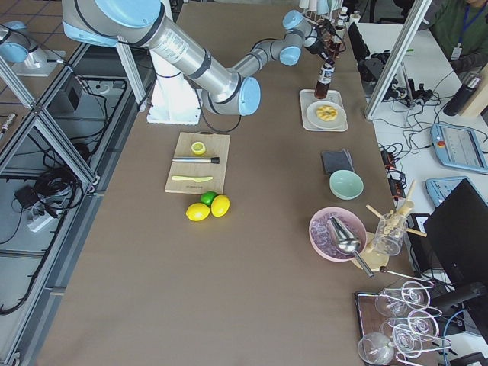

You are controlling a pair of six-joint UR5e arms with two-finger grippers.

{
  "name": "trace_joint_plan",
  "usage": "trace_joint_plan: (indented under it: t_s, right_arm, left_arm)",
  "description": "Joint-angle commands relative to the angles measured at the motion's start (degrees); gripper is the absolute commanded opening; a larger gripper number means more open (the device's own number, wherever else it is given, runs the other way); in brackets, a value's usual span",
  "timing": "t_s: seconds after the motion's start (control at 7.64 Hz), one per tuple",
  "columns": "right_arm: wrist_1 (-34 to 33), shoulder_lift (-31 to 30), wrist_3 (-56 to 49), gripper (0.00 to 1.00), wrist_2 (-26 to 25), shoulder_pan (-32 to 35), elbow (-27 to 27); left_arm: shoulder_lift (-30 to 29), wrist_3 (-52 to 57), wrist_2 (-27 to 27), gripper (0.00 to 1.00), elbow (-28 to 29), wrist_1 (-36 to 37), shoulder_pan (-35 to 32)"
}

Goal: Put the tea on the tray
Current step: 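Lift the bottle and carry it toward the white tray with right gripper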

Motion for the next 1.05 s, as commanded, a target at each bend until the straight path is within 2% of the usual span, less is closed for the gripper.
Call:
trace_joint_plan:
  t_s: [0.0, 0.79, 0.92]
  right_arm:
    - [0.74, 0.09, 0.02, 0.0, -0.35, -0.9, -0.75]
    - [1.97, -1.5, 0.11, 0.0, -2.11, -2.75, 0.14]
    - [1.97, -1.32, 0.19, 0.23, -2.11, -2.49, 0.14]
  left_arm:
    - [-0.1, 0.0, 0.0, 0.97, -0.1, 0.0, -0.02]
    - [-0.01, 0.09, 0.0, 0.97, -0.19, -0.09, -0.02]
    - [-0.01, 0.0, 0.0, 0.97, -0.1, -0.79, -0.02]
